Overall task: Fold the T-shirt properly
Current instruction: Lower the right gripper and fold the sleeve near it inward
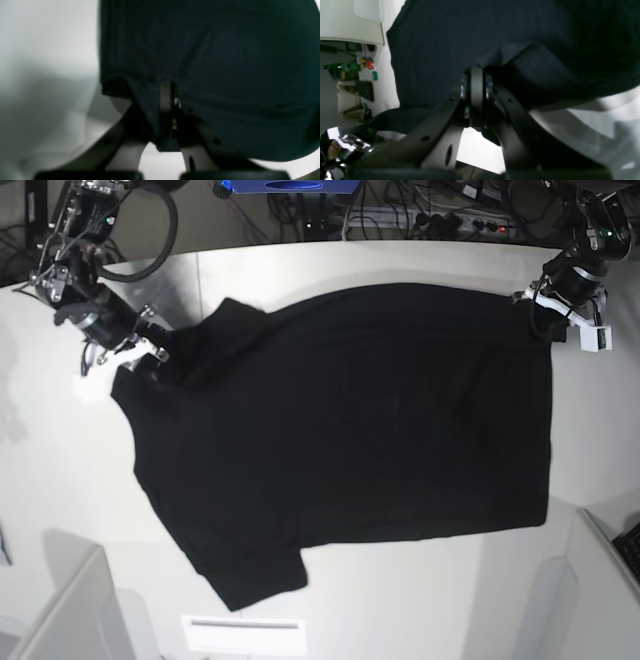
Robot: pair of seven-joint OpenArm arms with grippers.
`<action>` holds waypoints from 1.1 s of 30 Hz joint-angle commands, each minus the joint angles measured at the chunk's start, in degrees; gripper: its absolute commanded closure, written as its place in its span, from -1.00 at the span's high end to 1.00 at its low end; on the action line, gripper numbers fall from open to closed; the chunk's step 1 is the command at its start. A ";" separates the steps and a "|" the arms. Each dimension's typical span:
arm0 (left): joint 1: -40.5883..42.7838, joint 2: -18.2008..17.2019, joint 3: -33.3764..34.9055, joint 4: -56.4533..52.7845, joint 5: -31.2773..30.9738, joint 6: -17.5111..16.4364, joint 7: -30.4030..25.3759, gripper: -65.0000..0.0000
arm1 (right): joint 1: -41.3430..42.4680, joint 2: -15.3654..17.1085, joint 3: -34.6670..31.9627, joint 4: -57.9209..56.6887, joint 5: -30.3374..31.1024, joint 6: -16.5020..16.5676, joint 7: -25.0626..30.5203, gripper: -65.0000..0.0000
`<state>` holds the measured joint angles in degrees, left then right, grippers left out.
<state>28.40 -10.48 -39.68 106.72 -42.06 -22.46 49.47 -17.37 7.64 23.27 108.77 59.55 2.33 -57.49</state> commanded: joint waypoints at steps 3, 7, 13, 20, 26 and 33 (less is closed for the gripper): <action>-1.11 -0.55 -0.19 0.84 -0.71 2.55 -1.17 -1.00 | 2.46 0.58 0.07 -1.56 1.07 0.09 0.04 -1.00; -3.04 -0.64 -0.19 0.58 -0.62 2.81 -1.17 -1.00 | 6.07 0.58 -0.01 -6.05 0.98 0.09 0.04 -1.00; -5.50 -0.73 -0.10 -3.02 -0.62 2.90 -1.08 -1.00 | 10.73 0.67 -0.10 -12.38 0.89 0.09 0.04 -1.00; -6.03 -0.82 -0.10 -3.99 -0.62 2.90 -1.08 -1.00 | 13.89 0.67 -0.10 -15.36 0.89 0.00 0.04 -1.00; -8.23 -0.90 -0.10 -4.08 -0.62 5.97 -1.08 -1.00 | 17.23 0.67 -0.19 -18.53 0.89 0.00 -0.04 -1.00; -10.16 -1.96 4.74 -5.84 -0.62 8.79 -1.08 -1.00 | 20.75 0.67 -0.19 -23.19 0.10 0.00 -0.04 -1.00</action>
<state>18.33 -11.40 -34.54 100.20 -42.26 -13.52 49.32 2.09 7.53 22.96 84.60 58.37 2.00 -58.35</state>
